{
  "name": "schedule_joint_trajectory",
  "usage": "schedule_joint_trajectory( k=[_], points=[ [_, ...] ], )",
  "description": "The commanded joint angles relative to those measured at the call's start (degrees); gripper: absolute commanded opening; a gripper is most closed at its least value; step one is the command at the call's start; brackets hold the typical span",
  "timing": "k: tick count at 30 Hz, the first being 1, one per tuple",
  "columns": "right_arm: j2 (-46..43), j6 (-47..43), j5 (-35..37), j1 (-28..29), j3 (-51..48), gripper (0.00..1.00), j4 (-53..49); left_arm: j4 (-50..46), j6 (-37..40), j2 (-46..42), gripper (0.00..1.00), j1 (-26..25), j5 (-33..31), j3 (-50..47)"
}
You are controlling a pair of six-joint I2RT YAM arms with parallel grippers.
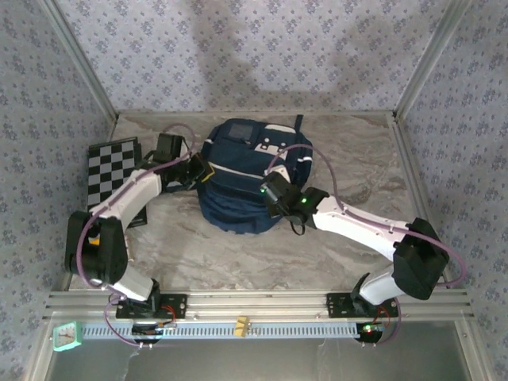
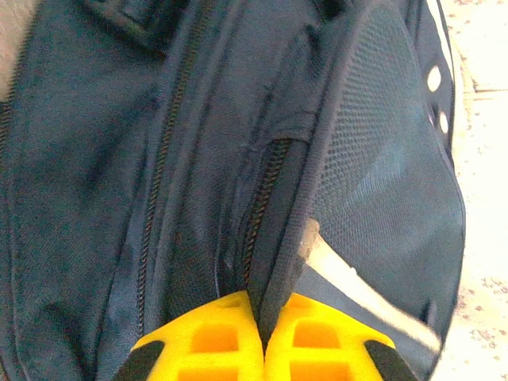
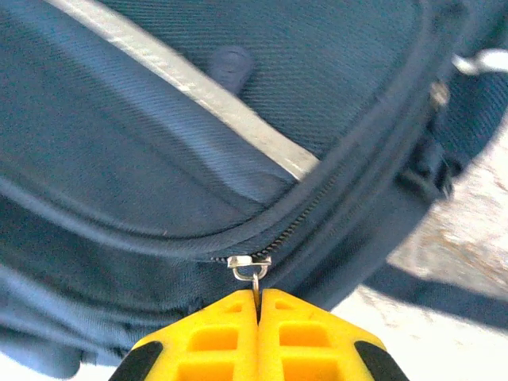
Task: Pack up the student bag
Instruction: Zip the student bag at the top-center of the table.
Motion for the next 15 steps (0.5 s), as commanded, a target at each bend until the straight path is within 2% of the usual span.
schedule_joint_trajectory(
  k=[1, 6, 12, 15],
  points=[
    [3.80, 0.77, -1.02, 3.96, 4.17, 0.00, -6.06, 4.51, 5.18, 4.99, 0.00, 4.09, -3.81, 7.38],
    [5.86, 1.24, 6.69, 3.21, 4.56, 0.00, -10.94, 0.14, 13.91, 8.40, 0.00, 5.76, -7.97, 11.84],
    [-0.41, -5.01, 3.65, -1.81, -3.33, 0.00, -7.29, -3.44, 25.77, 12.45, 0.00, 7.54, -7.72, 16.78],
    [-0.04, -6.98, 2.86, -1.91, -1.93, 0.00, -7.12, -4.57, 27.86, 13.99, 0.00, 7.71, -6.72, 19.54]
  ],
)
